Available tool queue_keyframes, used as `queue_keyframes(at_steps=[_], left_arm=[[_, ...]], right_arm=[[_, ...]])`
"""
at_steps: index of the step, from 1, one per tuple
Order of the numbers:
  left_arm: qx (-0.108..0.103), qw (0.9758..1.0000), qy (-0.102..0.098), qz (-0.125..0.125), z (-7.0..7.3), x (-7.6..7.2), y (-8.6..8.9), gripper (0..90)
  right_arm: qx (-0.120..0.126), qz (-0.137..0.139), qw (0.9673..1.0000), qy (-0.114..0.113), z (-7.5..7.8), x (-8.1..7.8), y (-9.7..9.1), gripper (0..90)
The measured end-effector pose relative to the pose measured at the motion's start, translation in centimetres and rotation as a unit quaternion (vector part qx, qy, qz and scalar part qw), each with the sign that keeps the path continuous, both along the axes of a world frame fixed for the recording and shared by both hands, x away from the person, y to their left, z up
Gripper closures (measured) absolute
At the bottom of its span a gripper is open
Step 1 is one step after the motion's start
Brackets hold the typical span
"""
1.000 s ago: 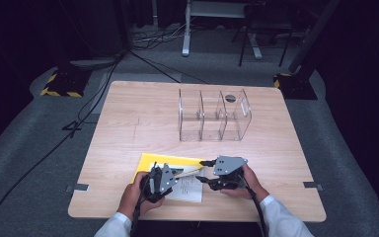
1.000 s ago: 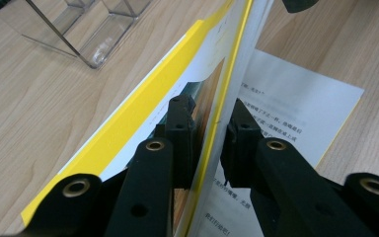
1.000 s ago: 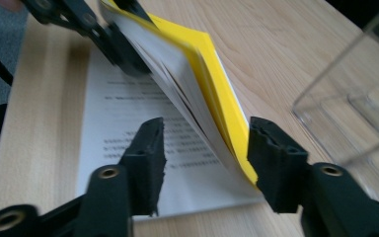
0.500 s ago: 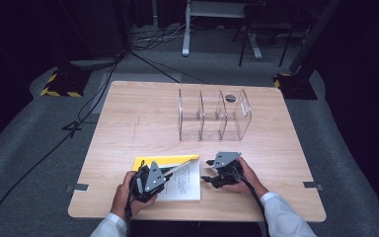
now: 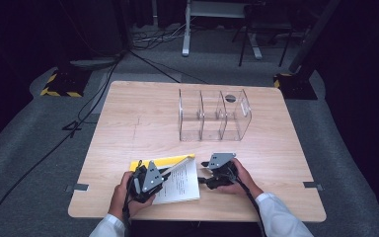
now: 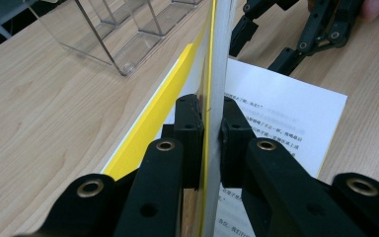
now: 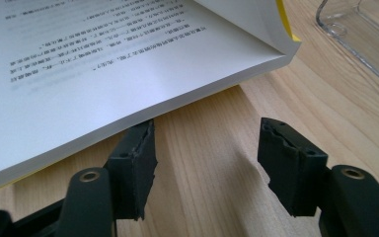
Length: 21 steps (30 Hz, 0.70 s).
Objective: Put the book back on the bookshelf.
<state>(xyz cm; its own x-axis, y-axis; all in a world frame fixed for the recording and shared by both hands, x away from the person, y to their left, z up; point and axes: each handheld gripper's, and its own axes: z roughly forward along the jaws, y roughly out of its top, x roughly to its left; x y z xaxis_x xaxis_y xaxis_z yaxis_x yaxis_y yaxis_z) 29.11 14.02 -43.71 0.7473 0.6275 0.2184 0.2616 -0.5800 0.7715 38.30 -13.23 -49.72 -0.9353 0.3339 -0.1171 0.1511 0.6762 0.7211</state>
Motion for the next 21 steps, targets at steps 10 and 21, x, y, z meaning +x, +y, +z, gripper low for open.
queue_keyframes(at_steps=[10, 21], left_arm=[[-0.006, 0.9999, -0.009, -0.007, 0.1, -0.3, 0.2, 82.4], [-0.004, 0.9987, 0.003, -0.052, -0.2, -0.3, -0.2, 81.5]], right_arm=[[0.04, -0.015, 0.9989, -0.021, 1.9, 0.2, -0.7, 37.7], [0.057, 0.077, 0.9934, -0.063, 3.6, 0.5, 0.8, 56.0]])
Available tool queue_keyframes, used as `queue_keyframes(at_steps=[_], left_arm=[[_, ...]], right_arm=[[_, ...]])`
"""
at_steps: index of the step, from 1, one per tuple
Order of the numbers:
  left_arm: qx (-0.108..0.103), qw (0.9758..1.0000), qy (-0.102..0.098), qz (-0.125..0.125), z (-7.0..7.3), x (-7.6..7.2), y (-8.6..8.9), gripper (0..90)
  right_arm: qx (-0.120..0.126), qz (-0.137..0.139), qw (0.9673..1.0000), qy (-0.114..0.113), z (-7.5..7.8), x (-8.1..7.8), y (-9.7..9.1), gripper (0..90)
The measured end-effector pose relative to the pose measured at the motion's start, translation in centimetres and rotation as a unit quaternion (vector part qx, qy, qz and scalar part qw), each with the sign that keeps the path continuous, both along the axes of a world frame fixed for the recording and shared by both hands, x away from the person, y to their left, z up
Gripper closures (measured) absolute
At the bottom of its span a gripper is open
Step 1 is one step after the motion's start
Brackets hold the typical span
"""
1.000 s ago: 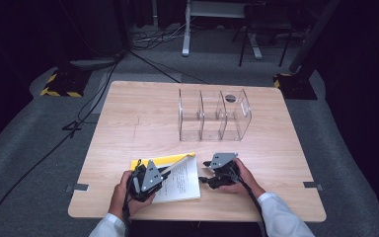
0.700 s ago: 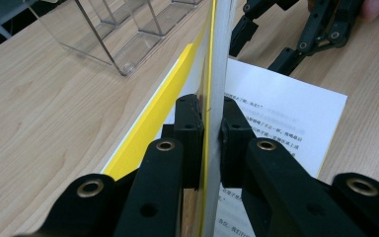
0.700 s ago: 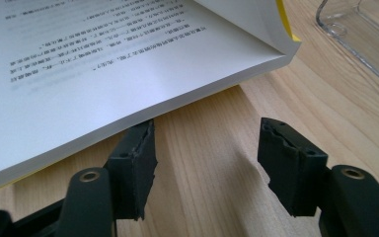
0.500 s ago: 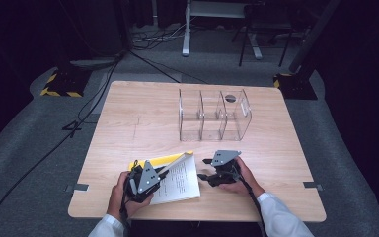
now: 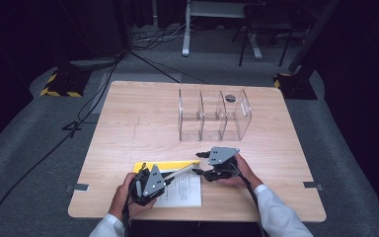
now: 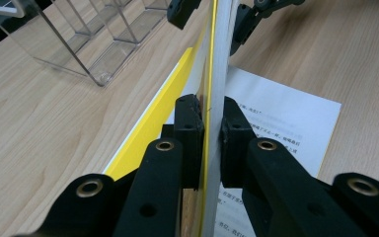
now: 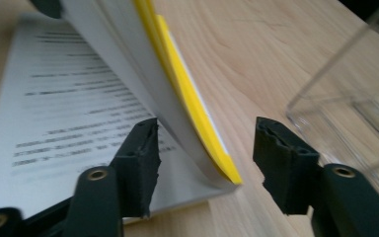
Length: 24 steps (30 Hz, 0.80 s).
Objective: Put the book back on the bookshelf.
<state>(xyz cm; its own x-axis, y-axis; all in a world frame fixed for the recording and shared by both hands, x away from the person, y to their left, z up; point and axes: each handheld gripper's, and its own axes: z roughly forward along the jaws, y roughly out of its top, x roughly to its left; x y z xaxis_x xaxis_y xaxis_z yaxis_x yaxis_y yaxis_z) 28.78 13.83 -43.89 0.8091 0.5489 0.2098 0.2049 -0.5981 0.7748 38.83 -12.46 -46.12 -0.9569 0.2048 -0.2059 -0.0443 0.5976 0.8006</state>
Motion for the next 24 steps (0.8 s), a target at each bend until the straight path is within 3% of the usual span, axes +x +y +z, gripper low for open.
queue_keyframes(at_steps=[1, 4, 7, 8, 9, 15, 20, 22, 24], left_arm=[[-0.004, 1.0, 0.002, 0.0, 0.0, 0.1, 0.1, 81.2], [-0.008, 0.9997, 0.023, -0.008, 0.2, 0.4, 0.5, 79.0], [0.021, 0.9994, 0.028, -0.007, 0.3, 0.4, 0.0, 76.9], [0.021, 0.9994, 0.028, -0.007, 0.3, 0.4, 0.0, 76.1], [0.043, 0.9987, 0.027, 0.009, 0.2, 0.6, -0.6, 74.4], [0.076, 0.996, 0.023, 0.041, 0.9, 0.8, -2.4, 72.2], [0.1, 0.9939, 0.002, 0.047, 0.8, 0.5, -3.3, 79.2], [0.1, 0.9936, -0.001, 0.051, 0.8, 0.5, -3.2, 80.7], [0.099, 0.9932, -0.007, 0.06, 1.0, 0.5, -2.9, 81.7]], right_arm=[[0.002, 0.028, 0.9996, 0.005, 0.1, -0.1, 0.0, 65.7], [-0.008, 0.038, 0.9991, -0.017, 0.2, -0.7, 0.2, 70.9], [-0.031, 0.043, 0.998, -0.034, 0.0, -1.4, 0.5, 74.7], [-0.035, 0.043, 0.9977, -0.039, 0.1, -1.6, 0.5, 75.3], [-0.036, 0.041, 0.9975, -0.045, 0.1, -1.8, 0.6, 75.8], [-0.042, 0.029, 0.9962, -0.07, 1.1, -2.7, 1.1, 76.7], [-0.034, 0.004, 0.9975, -0.062, 1.1, -2.5, 1.0, 72.4], [-0.014, -0.012, 0.9986, -0.049, 1.1, -2.3, 0.8, 65.1], [0.018, -0.025, 0.9992, -0.027, 1.3, -1.6, -0.1, 52.2]])
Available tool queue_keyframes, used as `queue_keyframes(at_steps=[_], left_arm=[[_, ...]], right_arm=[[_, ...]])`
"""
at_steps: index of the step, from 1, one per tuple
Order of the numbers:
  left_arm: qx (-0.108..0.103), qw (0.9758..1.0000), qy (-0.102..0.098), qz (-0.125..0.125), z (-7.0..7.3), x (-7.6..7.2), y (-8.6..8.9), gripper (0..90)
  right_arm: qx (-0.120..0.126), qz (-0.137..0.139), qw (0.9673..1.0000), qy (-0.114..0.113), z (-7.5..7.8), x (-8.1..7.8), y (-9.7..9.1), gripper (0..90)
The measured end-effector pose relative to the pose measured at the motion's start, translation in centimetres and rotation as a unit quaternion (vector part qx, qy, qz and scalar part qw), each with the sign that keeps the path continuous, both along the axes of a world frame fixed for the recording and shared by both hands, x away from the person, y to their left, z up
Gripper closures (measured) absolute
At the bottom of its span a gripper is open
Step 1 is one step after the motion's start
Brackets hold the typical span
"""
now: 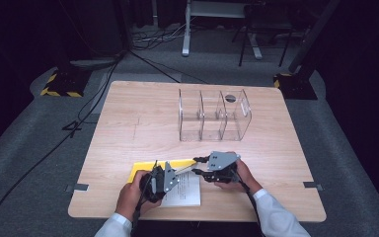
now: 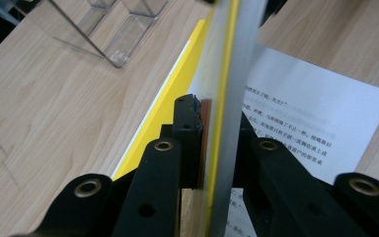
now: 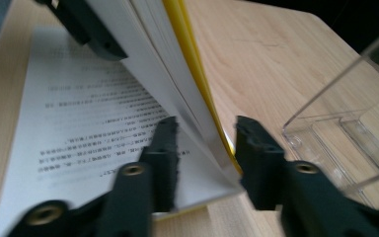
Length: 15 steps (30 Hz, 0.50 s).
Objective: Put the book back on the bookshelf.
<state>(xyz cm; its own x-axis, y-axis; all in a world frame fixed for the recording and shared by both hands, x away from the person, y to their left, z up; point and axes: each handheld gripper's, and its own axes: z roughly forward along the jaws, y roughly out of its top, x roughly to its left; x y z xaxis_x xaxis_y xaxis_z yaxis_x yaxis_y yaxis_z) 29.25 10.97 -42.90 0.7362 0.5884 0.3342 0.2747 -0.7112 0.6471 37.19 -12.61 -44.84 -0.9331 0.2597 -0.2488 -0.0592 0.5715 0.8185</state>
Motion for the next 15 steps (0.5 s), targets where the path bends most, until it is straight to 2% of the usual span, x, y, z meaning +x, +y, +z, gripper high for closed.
queue_keyframes(at_steps=[2, 3, 4, 5, 6, 8, 10, 12, 14, 15], left_arm=[[-0.018, 0.9998, 0.003, 0.005, 0.3, -0.1, 0.5, 81.8], [-0.022, 0.9997, -0.005, 0.006, 0.5, -0.2, 0.8, 81.8], [-0.028, 0.9996, -0.007, 0.007, 0.5, -0.3, 1.0, 81.9], [-0.034, 0.9994, -0.008, 0.007, 0.6, -0.2, 1.2, 81.9], [-0.041, 0.9991, -0.006, 0.008, 0.7, -0.3, 1.4, 81.9], [-0.043, 0.999, -0.012, 0.008, 0.7, -0.3, 1.6, 81.8], [-0.057, 0.9982, -0.017, 0.007, 0.9, -0.4, 1.8, 81.8], [-0.072, 0.9972, -0.016, 0.0, 0.9, -0.4, 1.8, 81.6], [-0.088, 0.996, -0.013, -0.009, 0.9, -0.4, 1.6, 80.9], [-0.088, 0.996, -0.013, -0.009, 0.9, -0.4, 1.6, 80.5]], right_arm=[[0.012, -0.023, 0.9994, 0.024, -0.1, 0.9, -1.1, 50.1], [0.008, -0.036, 0.9989, 0.031, -0.4, 1.4, -1.6, 48.0], [-0.006, -0.056, 0.9975, 0.043, -1.0, 2.1, -2.1, 46.2], [-0.018, -0.063, 0.9964, 0.053, -1.6, 2.5, -2.2, 44.4], [-0.027, -0.066, 0.9955, 0.063, -2.1, 2.8, -2.2, 42.8], [-0.067, -0.07, 0.9926, 0.075, -3.7, 3.4, -1.7, 40.1], [-0.078, -0.066, 0.991, 0.086, -4.6, 3.5, -1.1, 38.0], [-0.064, -0.054, 0.993, 0.083, -4.7, 3.2, -0.7, 38.6], [-0.013, -0.04, 0.995, 0.09, -3.9, 2.8, -0.7, 38.8], [-0.013, -0.04, 0.995, 0.09, -3.9, 2.8, -0.7, 38.8]])
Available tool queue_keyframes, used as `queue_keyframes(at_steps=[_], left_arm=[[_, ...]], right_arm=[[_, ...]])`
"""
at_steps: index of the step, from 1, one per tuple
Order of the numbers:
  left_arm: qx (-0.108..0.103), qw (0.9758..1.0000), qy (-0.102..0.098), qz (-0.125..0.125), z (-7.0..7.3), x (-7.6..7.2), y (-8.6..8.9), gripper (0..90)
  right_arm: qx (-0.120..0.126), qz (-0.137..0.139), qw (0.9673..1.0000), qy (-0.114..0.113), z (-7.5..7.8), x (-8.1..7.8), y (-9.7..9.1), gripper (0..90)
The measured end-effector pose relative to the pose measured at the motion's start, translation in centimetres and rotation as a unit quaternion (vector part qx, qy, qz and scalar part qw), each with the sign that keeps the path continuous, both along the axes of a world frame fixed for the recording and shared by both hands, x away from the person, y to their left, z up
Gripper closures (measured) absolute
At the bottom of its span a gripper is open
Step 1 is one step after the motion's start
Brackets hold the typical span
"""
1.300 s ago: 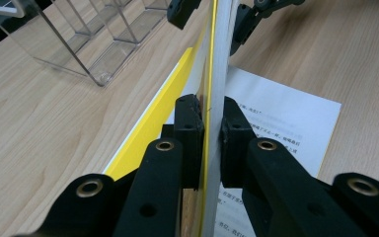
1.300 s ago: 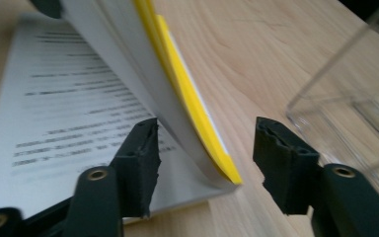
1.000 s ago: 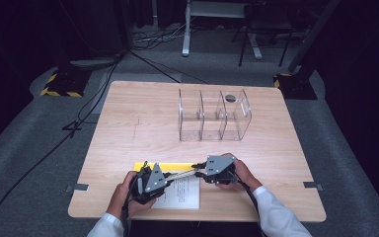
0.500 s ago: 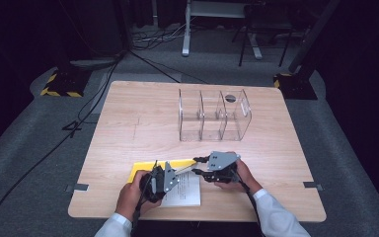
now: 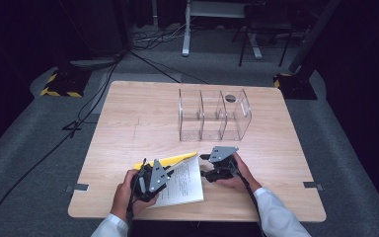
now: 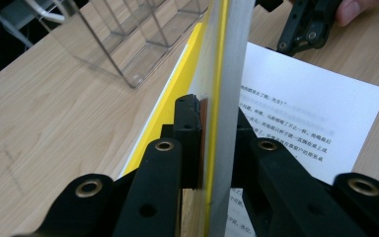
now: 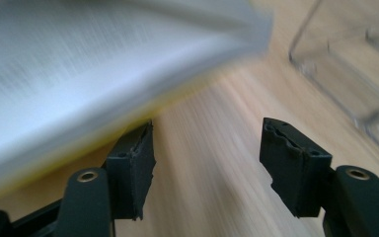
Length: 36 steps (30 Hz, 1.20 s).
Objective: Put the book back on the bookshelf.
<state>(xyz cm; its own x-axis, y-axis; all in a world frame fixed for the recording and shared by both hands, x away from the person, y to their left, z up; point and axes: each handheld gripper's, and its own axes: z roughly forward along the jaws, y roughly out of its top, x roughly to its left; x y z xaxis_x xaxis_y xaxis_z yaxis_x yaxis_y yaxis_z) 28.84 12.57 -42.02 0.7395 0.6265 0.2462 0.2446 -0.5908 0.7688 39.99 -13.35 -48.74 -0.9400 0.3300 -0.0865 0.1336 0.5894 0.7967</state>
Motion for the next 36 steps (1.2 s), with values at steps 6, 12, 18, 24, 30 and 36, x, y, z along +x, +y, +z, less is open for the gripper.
queue_keyframes(at_steps=[6, 12, 18, 24, 30, 36], left_arm=[[-0.045, 0.9979, 0.03, -0.034, 0.0, 0.5, -0.8, 78.0], [-0.059, 0.997, 0.004, -0.049, 0.0, 1.0, -2.8, 77.6], [-0.103, 0.992, -0.011, -0.072, 0.4, 1.6, -3.9, 77.4], [-0.139, 0.9861, -0.021, -0.088, 0.7, 2.1, -4.4, 77.2], [-0.161, 0.9831, -0.022, -0.085, 0.7, 2.0, -3.3, 76.8], [-0.167, 0.9833, -0.021, -0.068, 0.6, 0.9, -1.1, 77.0]], right_arm=[[0.098, -0.021, 0.9948, -0.015, 2.6, -0.7, -1.6, 43.6], [0.119, -0.051, 0.9902, -0.054, 4.9, -1.1, -2.8, 46.8], [0.127, -0.068, 0.9865, -0.078, 7.0, -1.3, -4.3, 47.0], [0.12, -0.077, 0.9843, -0.104, 9.1, -1.6, -5.0, 48.1], [0.111, -0.068, 0.9842, -0.12, 10.3, -2.1, -4.3, 49.5], [0.118, -0.038, 0.9842, -0.126, 11.3, -3.1, -2.4, 49.5]])
